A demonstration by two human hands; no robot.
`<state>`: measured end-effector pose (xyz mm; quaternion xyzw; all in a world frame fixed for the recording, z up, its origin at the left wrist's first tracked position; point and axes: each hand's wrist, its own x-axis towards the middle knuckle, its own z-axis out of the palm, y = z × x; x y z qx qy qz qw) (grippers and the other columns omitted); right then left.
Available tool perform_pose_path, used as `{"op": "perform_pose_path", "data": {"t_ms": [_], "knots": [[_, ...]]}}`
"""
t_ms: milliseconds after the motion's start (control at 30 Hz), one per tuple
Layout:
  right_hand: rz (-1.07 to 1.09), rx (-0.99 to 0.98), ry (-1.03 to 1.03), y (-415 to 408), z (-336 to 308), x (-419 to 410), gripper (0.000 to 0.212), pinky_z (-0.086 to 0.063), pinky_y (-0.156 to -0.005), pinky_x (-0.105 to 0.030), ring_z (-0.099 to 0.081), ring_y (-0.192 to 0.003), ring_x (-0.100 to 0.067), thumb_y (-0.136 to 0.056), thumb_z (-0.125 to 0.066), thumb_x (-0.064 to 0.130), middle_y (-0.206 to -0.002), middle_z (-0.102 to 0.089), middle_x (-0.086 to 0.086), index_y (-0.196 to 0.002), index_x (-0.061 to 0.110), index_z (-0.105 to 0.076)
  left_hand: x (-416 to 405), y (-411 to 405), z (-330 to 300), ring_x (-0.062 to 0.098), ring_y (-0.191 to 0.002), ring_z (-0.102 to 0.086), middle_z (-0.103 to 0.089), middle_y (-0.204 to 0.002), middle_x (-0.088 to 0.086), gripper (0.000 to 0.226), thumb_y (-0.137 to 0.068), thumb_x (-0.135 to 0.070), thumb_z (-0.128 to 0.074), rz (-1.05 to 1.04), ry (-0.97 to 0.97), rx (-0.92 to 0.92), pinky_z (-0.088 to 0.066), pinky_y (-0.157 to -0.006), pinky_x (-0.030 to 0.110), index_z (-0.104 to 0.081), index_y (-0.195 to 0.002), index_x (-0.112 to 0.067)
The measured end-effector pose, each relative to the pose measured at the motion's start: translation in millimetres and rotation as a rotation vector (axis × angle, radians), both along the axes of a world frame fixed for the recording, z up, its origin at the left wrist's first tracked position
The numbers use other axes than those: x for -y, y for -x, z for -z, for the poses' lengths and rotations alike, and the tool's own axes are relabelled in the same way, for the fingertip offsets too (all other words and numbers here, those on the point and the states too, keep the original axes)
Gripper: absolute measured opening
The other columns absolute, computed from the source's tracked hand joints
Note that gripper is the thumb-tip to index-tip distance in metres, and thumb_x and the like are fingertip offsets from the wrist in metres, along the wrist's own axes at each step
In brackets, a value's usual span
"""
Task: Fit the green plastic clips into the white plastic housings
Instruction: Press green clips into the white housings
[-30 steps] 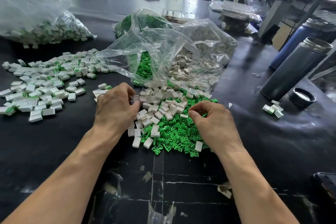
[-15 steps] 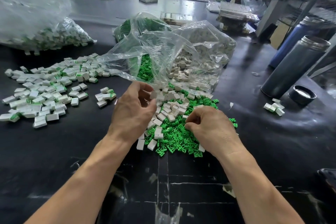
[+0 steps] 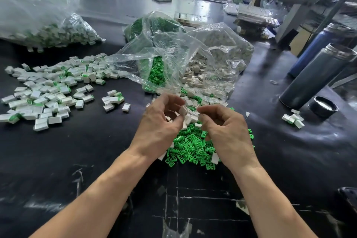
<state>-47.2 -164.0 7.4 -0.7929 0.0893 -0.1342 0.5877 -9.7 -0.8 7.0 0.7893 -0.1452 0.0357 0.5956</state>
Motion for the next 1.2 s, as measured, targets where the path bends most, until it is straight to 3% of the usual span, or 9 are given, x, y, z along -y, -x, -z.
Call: {"op": "perform_pose_path", "data": {"t_ms": [133,333,433,567,900,1200], "knots": [[-0.043,0.046,-0.346,-1,-5,-4,0.010,-0.058,-0.058,-0.024,-0.073,-0.068,-0.017,-0.093,-0.072,0.001,-0.078,-0.077,-0.008,-0.097,0.009,-0.076,4,2,0,0.014,-0.084,-0.068,-0.074,-0.090,-0.007,0.015,-0.092,-0.016,-0.075,0.029,0.031,-0.024,-0.058,-0.073,0.031,-0.072,-0.105,-0.023],[-0.062,0.041,-0.555,-2,-5,-2,0.008,-0.047,-0.048,-0.021,-0.057,-0.058,-0.010,-0.090,-0.073,0.003,-0.067,-0.066,0.000,-0.093,0.009,-0.076,5,4,-1,0.013,-0.087,-0.069,-0.075,-0.092,-0.008,0.016,-0.092,-0.015,-0.076,0.085,0.111,-0.105,-0.057,-0.080,0.033,-0.075,-0.103,-0.026],[-0.055,0.038,-0.527,-2,-3,-3,0.010,-0.045,-0.048,-0.022,-0.055,-0.057,-0.011,-0.090,-0.073,0.002,-0.067,-0.065,-0.002,-0.091,0.010,-0.077,6,6,-2,0.009,-0.085,-0.066,-0.075,-0.094,-0.007,0.018,-0.092,-0.014,-0.075,0.111,0.134,-0.130,-0.055,-0.078,0.028,-0.076,-0.105,-0.026],[-0.058,0.026,-0.528,-2,-2,-2,0.009,-0.044,-0.048,-0.022,-0.055,-0.056,-0.011,-0.090,-0.073,0.004,-0.066,-0.065,-0.002,-0.089,0.012,-0.078,5,5,-3,0.021,-0.095,-0.068,-0.076,-0.098,0.000,0.021,-0.091,-0.006,-0.074,0.134,0.158,-0.157,-0.057,-0.085,0.033,-0.076,-0.105,-0.021],[-0.014,0.063,-0.380,-3,8,-5,0.003,-0.045,-0.049,-0.022,-0.056,-0.057,-0.011,-0.091,-0.076,0.012,-0.066,-0.065,0.000,-0.090,0.014,-0.076,6,6,-2,0.010,-0.079,-0.069,-0.078,-0.089,0.003,0.016,-0.088,-0.006,-0.076,0.117,0.304,-0.234,-0.058,-0.073,0.020,-0.078,-0.101,-0.016],[-0.012,0.046,-0.317,-3,9,-6,0.003,-0.046,-0.050,-0.021,-0.056,-0.054,-0.009,-0.094,-0.075,0.015,-0.064,-0.065,0.004,-0.095,0.013,-0.074,8,5,-2,0.011,-0.074,-0.071,-0.079,-0.085,0.003,0.018,-0.084,-0.001,-0.077,0.082,0.345,-0.244,-0.060,-0.069,0.022,-0.081,-0.093,-0.016]]}}
